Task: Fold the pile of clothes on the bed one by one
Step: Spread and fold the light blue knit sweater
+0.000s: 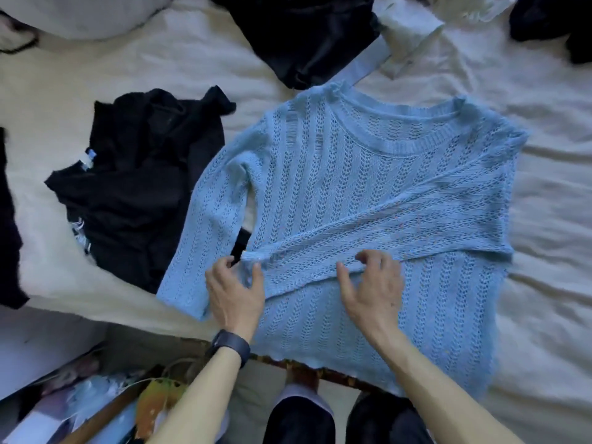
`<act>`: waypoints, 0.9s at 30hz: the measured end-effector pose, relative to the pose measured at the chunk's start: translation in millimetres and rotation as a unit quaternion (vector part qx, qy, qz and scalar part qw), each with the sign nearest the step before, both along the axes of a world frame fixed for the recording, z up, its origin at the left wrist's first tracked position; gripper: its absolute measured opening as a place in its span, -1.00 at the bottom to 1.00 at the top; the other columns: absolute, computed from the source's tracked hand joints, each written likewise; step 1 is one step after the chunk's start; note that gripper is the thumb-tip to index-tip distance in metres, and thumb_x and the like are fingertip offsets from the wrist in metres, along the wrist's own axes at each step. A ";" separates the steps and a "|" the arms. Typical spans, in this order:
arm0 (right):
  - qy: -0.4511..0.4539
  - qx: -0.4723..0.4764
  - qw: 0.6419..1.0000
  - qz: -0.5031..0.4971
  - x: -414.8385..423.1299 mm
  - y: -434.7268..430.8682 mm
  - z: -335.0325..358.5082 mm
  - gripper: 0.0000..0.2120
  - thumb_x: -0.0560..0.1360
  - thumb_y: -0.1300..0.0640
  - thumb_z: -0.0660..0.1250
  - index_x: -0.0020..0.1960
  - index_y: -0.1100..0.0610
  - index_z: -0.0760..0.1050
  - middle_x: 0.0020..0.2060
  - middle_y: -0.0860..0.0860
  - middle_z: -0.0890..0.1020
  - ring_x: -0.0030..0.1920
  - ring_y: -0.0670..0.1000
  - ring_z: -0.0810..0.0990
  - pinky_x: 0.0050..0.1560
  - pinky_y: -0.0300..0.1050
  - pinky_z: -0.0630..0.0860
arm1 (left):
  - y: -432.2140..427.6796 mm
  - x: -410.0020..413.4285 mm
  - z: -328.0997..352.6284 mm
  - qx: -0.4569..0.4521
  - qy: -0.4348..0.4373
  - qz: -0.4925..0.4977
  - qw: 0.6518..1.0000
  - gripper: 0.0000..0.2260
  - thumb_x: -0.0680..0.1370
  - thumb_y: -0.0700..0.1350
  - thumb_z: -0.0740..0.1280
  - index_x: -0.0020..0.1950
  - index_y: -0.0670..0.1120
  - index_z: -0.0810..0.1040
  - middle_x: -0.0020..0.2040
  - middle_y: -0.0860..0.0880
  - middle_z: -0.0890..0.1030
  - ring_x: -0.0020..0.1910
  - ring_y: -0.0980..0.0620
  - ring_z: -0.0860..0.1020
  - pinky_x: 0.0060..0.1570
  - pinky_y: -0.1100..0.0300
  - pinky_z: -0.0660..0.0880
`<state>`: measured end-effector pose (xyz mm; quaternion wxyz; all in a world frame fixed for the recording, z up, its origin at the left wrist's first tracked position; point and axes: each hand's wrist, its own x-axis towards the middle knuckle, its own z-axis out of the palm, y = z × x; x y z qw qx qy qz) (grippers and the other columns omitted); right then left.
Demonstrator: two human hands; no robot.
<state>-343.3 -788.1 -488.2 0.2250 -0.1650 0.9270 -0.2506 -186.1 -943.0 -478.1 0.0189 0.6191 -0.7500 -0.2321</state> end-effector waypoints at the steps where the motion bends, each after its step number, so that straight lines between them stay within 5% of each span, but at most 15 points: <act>1: -0.116 0.007 0.992 -0.048 9.8 -1.8 6.5 -0.61 0.54 -0.28 0.30 -0.01 0.06 0.50 -0.10 -0.04 0.62 0.01 0.12 0.59 -0.01 0.00 0.40 | -5.3 -0.8 6.4 0.051 0.016 0.047 0.998 -0.65 0.57 0.16 0.34 0.13 -0.10 0.44 0.08 -0.06 0.52 0.07 -0.13 0.52 0.00 0.05 0.41; 3: -0.307 0.055 0.943 -0.112 26.4 -5.3 12.7 -0.47 0.49 -0.44 0.25 -0.19 0.05 0.54 -0.30 -0.08 0.67 -0.12 0.06 0.65 -0.01 -0.01 0.52 | -15.4 -7.4 16.1 0.141 0.014 0.102 0.985 -0.67 0.57 0.24 0.30 0.03 -0.02 0.47 -0.07 0.07 0.56 -0.07 0.00 0.55 -0.10 0.11 0.40; 5: -0.383 0.051 0.908 -0.160 37.8 -12.4 11.2 -0.33 0.46 -0.51 0.21 -0.32 0.09 0.60 -0.40 -0.05 0.69 -0.24 0.03 0.69 0.01 0.02 0.59 | -22.1 -16.2 21.3 0.197 -0.007 0.094 0.976 -0.68 0.57 0.27 0.28 -0.01 0.02 0.50 -0.14 0.14 0.56 -0.15 0.11 0.52 -0.14 0.14 0.38; 9: -0.367 0.008 0.905 -0.215 45.7 -35.9 6.7 -0.41 0.51 -0.39 0.29 -0.34 0.10 0.64 -0.42 -0.08 0.69 -0.32 -0.03 0.70 0.00 0.08 0.62 | -34.9 -26.1 13.9 0.267 0.055 0.129 0.953 -0.72 0.58 0.14 0.36 -0.08 -0.07 0.55 -0.23 0.04 0.55 -0.25 0.05 0.49 -0.27 0.16 0.37; 14: -0.356 -0.012 0.906 -0.231 59.0 -40.3 10.7 -0.63 0.66 -0.12 0.23 -0.10 0.15 0.54 -0.28 -0.08 0.71 -0.35 -0.04 0.68 -0.02 0.19 0.63 | -47.5 -12.1 3.7 0.321 0.133 0.245 0.905 -0.80 0.54 -0.01 0.45 -0.02 -0.09 0.50 -0.12 -0.04 0.55 -0.13 -0.08 0.54 0.03 -0.09 0.56; 18: -0.403 -0.010 0.880 -0.251 62.9 -29.3 28.1 -0.56 0.63 -0.17 0.28 0.01 0.24 0.58 -0.17 0.04 0.72 -0.36 0.00 0.68 -0.29 -0.02 0.60 | -45.3 0.2 11.5 0.303 0.108 0.157 0.934 -0.70 0.57 0.13 0.39 0.07 -0.07 0.48 -0.08 0.07 0.55 -0.13 0.08 0.52 -0.10 0.12 0.41; 21: -0.432 -0.016 0.863 -0.261 51.1 -20.1 35.8 -0.51 0.56 -0.25 0.35 0.05 0.21 0.59 -0.09 0.07 0.73 -0.34 -0.04 0.67 -0.36 -0.13 0.51 | -41.8 5.3 14.3 0.377 0.106 0.099 0.915 -0.52 0.46 0.36 0.38 0.09 -0.01 0.50 -0.03 0.04 0.62 -0.07 0.06 0.59 -0.02 0.03 0.51; 24: -0.458 -0.031 0.842 -0.283 40.2 -21.9 41.8 -0.56 0.51 -0.29 0.39 0.07 0.10 0.57 -0.04 -0.01 0.72 -0.20 0.01 0.74 -0.23 -0.07 0.62 | -34.8 11.6 9.7 0.392 0.062 0.013 0.918 -0.66 0.49 0.28 0.40 -0.14 0.00 0.57 -0.19 0.06 0.63 -0.15 0.00 0.59 -0.14 0.10 0.47; 27: -0.437 -0.049 0.844 -0.309 39.3 -33.8 40.0 -0.61 0.54 -0.17 0.42 0.01 0.18 0.54 -0.10 -0.01 0.70 -0.21 0.03 0.72 -0.24 -0.06 0.63 | -30.3 10.0 15.6 0.371 0.098 0.038 0.923 -0.67 0.56 0.13 0.39 -0.30 -0.02 0.48 -0.39 0.09 0.45 -0.36 0.07 0.41 -0.32 0.18 0.30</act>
